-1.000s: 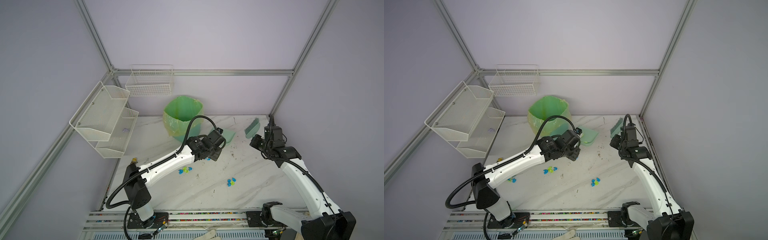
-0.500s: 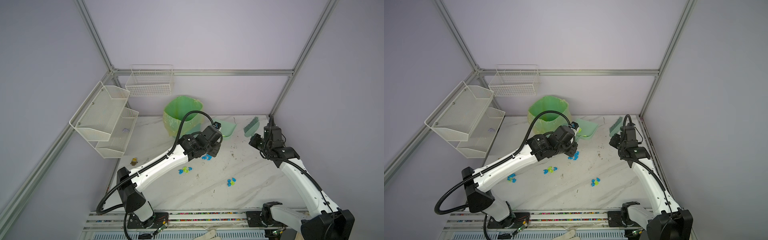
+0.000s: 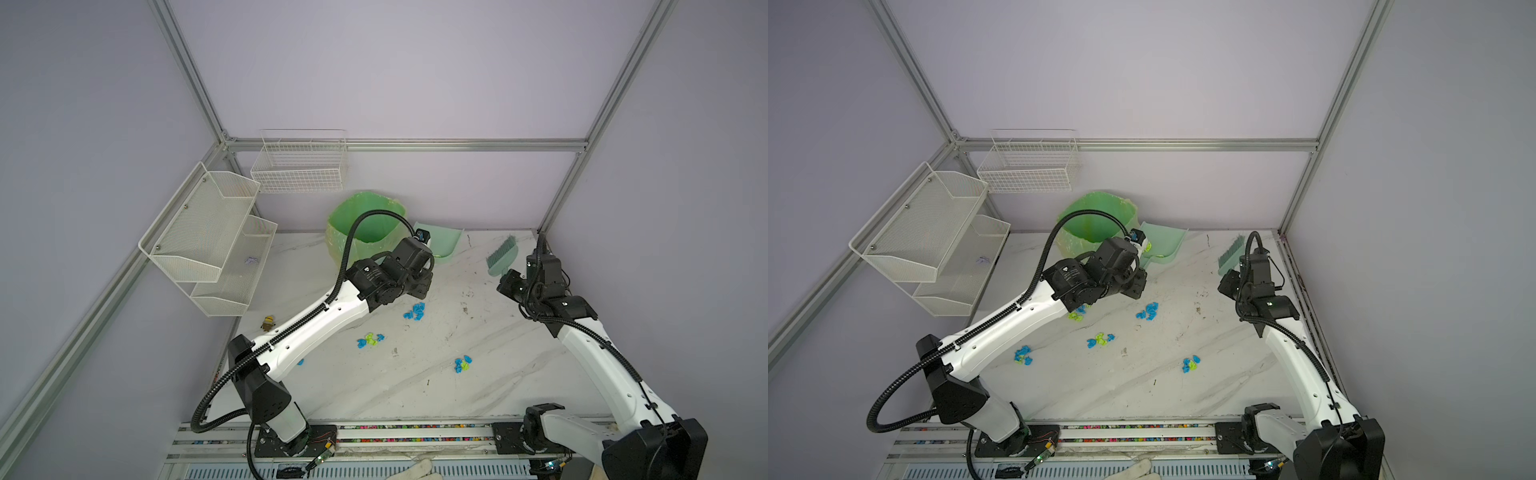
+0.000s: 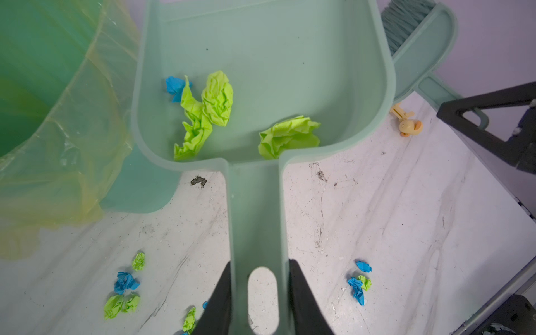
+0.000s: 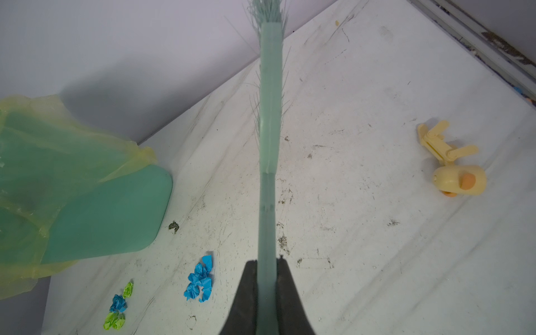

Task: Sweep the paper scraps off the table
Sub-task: 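Carry the scrap-filled dustpan toward the green bin with the left gripper, then tip the dustpan over the green bin with the left gripper to empty scraps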

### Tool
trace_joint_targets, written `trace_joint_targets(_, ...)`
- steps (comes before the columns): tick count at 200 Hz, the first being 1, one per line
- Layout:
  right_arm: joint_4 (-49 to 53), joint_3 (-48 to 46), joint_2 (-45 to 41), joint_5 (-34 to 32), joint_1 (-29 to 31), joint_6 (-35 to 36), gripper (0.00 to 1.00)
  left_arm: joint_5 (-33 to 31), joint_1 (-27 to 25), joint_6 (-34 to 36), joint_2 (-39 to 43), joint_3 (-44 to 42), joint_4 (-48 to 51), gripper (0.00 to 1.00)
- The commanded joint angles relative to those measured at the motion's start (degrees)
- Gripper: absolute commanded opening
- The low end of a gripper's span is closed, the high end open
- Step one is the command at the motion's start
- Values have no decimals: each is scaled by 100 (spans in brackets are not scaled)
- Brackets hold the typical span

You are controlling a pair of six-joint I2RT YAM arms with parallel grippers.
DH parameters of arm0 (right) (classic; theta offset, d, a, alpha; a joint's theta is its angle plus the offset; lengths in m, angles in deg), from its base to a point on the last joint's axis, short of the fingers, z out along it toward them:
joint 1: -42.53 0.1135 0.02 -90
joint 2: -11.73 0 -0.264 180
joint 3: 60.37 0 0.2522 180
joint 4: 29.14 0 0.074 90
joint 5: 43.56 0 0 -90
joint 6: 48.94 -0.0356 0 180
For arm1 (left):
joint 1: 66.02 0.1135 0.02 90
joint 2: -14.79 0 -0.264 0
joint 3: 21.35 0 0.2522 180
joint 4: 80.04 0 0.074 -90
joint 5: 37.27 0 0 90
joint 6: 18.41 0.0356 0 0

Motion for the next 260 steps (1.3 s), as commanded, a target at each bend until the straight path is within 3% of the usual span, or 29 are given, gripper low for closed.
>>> trace_joint_targets(1, -177, -69, -93, 67, -17, 18, 0, 47, 198, 42, 407, 643, -350, 0)
trace_joint_targets(101, -150, -2, -36, 153, -22, 44, 0, 1535, 1605, -577, 600, 331, -691, 0)
trace_joint_targets(191, -242, -10, 38, 291, -16, 44, 0, 3743, 2981, -1689, 618, -409, -1142, 0)
trace_joint_targets(233, -291, -119, -17, 366, -21, 18, 0, 5350, 3555, -2640, 740, -1311, -2508, 0)
trace_joint_targets(260, -287, -147, -66, 381, -16, 9, 0, 5975, 3870, -3410, 821, -1856, -3384, 0)
